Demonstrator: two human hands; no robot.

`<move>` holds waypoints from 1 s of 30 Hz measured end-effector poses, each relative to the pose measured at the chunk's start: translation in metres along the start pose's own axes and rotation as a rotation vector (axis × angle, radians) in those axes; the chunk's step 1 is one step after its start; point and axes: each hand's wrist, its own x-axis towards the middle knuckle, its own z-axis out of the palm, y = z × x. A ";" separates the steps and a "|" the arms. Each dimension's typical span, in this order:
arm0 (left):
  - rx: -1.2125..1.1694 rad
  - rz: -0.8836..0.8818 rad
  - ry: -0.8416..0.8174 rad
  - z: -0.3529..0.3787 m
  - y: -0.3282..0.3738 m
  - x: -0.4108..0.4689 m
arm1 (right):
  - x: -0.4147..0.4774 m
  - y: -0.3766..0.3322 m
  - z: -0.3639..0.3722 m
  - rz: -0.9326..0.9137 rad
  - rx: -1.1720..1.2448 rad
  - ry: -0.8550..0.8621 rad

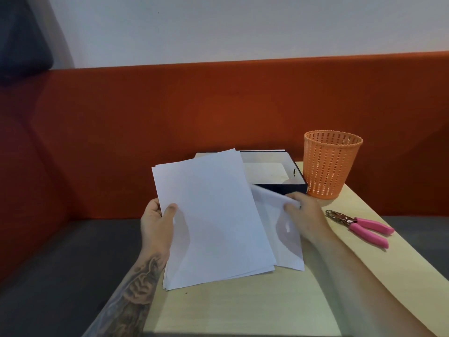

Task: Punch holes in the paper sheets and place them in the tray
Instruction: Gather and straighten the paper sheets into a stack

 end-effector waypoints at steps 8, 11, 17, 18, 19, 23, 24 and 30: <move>0.142 -0.015 -0.097 0.004 -0.004 0.001 | 0.005 -0.004 -0.026 0.307 0.513 -0.289; 0.202 -0.009 -0.173 0.008 -0.005 -0.002 | 0.006 -0.005 -0.021 0.291 0.328 -0.339; 0.229 -0.015 -0.186 0.009 -0.006 -0.002 | 0.002 -0.005 -0.018 0.196 0.049 -0.441; 0.224 -0.010 -0.168 0.008 -0.006 -0.001 | 0.002 -0.006 -0.018 0.184 0.065 -0.416; 0.211 -0.012 -0.143 0.007 -0.005 0.000 | 0.002 -0.006 -0.017 0.163 0.088 -0.370; 0.073 -0.104 -0.066 0.001 -0.003 0.005 | 0.001 -0.008 -0.015 0.087 0.370 -0.155; 0.032 -0.131 -0.056 0.000 -0.002 0.006 | 0.001 -0.010 -0.014 0.096 0.455 -0.125; -0.233 -0.269 -0.087 0.009 0.004 0.002 | -0.012 -0.019 0.004 0.168 0.562 -0.278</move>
